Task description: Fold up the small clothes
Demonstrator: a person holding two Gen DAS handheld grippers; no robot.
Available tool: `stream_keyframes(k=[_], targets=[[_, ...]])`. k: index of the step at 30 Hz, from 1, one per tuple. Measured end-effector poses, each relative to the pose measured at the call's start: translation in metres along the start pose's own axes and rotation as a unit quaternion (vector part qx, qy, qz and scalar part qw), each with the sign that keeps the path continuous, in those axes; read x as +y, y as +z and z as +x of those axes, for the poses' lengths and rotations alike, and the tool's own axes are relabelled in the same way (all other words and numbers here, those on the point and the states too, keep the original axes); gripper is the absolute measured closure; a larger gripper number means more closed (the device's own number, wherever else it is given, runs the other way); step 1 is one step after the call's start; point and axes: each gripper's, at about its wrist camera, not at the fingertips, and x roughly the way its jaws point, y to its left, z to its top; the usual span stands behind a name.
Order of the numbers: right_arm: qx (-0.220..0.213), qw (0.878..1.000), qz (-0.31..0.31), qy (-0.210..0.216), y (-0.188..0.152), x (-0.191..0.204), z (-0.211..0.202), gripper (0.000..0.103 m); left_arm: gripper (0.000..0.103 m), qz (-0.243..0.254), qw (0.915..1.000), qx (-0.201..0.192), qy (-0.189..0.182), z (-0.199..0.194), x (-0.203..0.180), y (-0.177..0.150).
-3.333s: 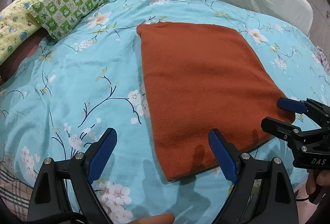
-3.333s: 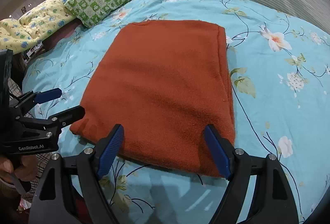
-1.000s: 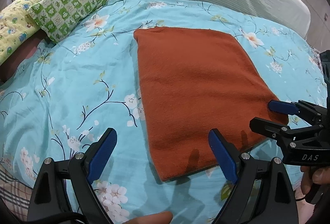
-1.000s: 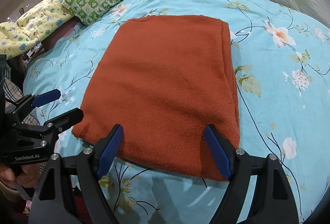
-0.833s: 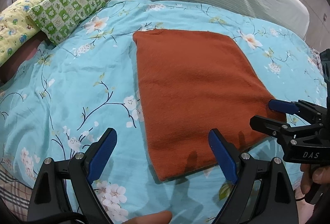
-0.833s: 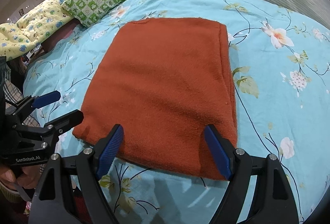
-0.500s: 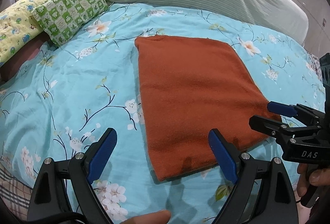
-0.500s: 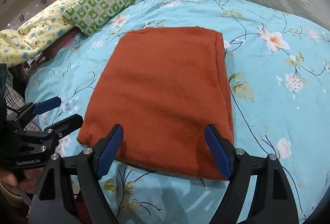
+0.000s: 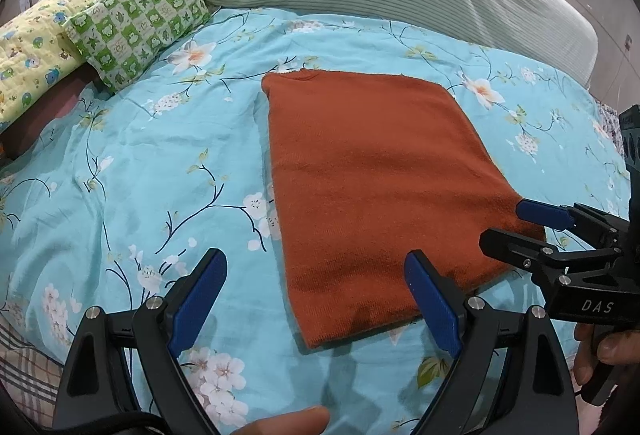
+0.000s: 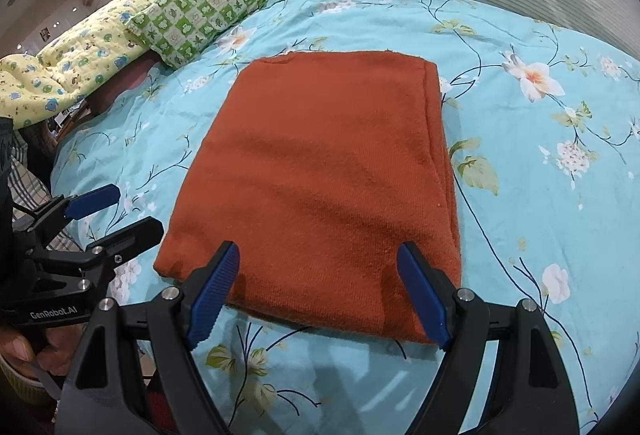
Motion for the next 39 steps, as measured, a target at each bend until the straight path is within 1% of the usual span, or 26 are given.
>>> stream_keyframes(k=[8,19,36,39], targets=[[-0.002,1.0,0.001,0.0,-0.0001,0.0,-0.0011,0.022,0.012,0.003,1.0,0.001,-0.001,0.0001,-0.0019,0.0002],[-0.012,1.0,0.006,0.0,0.0006,-0.0001,-0.0048,0.022,0.012,0.004,0.9999,-0.01,0.001,-0.0016,-0.002,0.003],[-0.009,1.0,0.006,0.001,0.0006,0.0027,-0.0027,0.022,0.012,0.004,1.0,-0.006,0.001,0.0008,0.0005,0.0047],[-0.009,1.0,0.006,0.002,0.0014,0.0019,-0.0027,0.022,0.012,0.005,0.9999,-0.007,0.006,0.0027,0.0003,0.0059]])
